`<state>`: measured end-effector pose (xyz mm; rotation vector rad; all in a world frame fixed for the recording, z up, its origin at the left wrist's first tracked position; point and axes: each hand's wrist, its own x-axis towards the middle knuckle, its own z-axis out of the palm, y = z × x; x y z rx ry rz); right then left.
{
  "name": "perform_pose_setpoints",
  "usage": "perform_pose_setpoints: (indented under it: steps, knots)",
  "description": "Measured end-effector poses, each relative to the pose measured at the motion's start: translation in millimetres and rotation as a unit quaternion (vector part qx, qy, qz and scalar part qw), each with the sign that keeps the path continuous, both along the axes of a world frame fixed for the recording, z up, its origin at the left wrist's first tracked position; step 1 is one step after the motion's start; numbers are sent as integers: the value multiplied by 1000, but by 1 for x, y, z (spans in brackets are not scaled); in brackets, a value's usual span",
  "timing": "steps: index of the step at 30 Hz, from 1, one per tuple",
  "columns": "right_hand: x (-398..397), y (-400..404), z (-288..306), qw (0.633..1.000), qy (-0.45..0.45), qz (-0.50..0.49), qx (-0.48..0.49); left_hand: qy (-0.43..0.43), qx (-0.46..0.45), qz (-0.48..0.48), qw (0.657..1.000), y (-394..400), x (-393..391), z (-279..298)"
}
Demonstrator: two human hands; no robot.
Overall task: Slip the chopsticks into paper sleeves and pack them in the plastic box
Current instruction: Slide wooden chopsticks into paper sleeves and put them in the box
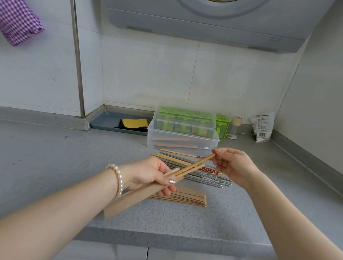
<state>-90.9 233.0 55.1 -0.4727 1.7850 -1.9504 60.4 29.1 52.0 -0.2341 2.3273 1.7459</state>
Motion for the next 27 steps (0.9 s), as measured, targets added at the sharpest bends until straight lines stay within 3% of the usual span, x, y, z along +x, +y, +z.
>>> perform_pose_setpoints:
  steps: [5, 21, 27]
  knots:
    - [0, 1, -2, 999, 19, -35, 33, 8, -4, 0, 1000, 2, -2, 0]
    - [14, -12, 0, 989, 35, 7, 143, -1, -16, 6, 1000, 4, -6, -2]
    - [21, -25, -4, 982, 62, -24, 175, -4, -19, 19, 1000, 2, -8, -4]
